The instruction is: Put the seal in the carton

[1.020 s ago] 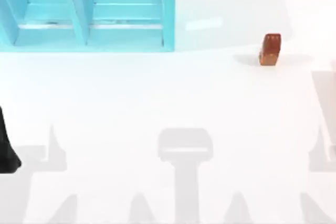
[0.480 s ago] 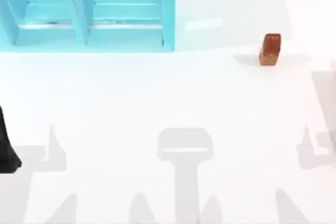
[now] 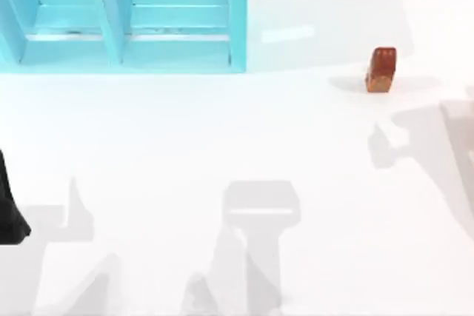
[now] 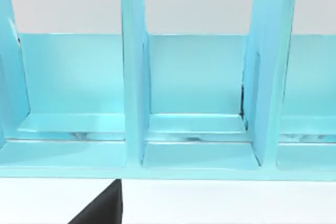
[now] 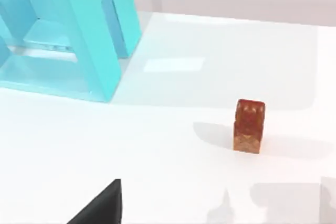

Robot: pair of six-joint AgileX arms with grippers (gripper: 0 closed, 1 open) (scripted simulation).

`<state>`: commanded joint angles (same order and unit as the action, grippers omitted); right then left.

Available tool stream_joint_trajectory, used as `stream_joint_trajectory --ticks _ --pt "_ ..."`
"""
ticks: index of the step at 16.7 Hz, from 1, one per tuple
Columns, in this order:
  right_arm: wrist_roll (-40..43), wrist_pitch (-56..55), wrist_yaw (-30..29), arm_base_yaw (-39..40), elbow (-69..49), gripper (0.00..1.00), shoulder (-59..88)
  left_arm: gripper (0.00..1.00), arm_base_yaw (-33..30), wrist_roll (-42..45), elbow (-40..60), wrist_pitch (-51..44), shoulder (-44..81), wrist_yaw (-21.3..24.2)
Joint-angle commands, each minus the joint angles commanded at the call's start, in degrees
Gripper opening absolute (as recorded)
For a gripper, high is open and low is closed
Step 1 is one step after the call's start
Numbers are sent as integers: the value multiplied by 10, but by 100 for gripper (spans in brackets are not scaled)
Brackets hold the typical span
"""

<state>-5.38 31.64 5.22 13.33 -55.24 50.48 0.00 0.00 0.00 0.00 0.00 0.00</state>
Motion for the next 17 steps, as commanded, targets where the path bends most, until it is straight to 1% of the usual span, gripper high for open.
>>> stream_joint_trajectory --ticks 6,10,13,17 --pt "-44 126 5 32 -390 100 326 100 0 0 0 0 0 0" --pt "-68 219 -12 32 -605 100 542 100 0 0 0 0 0 0" --pt "-80 297 -34 23 -719 100 687 100 0 0 0 0 0 0" --pt "-87 391 -66 6 -803 100 837 100 0 0 0 0 0 0"
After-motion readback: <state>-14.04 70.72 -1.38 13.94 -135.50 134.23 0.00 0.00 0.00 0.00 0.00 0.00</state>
